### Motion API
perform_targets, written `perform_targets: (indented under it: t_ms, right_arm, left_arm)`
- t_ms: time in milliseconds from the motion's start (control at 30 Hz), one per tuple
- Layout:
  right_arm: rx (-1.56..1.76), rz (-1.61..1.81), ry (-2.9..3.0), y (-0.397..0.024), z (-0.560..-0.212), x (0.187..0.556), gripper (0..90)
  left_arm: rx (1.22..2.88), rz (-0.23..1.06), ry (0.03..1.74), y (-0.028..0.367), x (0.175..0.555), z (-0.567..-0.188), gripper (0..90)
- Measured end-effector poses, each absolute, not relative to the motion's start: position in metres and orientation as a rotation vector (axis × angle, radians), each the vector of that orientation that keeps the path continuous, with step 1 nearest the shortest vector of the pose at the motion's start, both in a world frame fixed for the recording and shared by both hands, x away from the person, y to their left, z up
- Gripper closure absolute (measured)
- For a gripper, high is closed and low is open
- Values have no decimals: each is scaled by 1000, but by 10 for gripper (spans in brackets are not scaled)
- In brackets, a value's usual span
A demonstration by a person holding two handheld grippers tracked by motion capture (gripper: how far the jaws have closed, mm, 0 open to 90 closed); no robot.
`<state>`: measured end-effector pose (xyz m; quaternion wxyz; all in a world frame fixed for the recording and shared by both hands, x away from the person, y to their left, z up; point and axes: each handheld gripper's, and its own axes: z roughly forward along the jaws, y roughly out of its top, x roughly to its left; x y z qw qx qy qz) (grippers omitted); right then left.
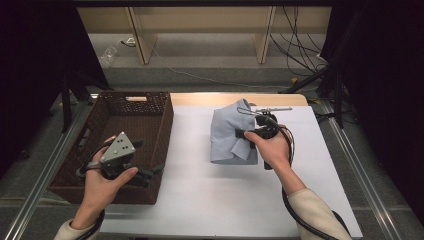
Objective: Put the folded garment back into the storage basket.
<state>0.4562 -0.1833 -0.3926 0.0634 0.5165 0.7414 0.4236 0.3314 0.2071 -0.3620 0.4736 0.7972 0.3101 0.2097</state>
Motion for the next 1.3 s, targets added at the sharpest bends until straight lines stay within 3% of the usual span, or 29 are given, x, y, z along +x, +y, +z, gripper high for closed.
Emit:
perform_targets:
  t_ms: [1300]
  right_arm:
    - [1524, 1310, 2230, -171, -383, 459, 644]
  left_arm:
    - [1944, 516, 759, 208, 331, -361, 0]
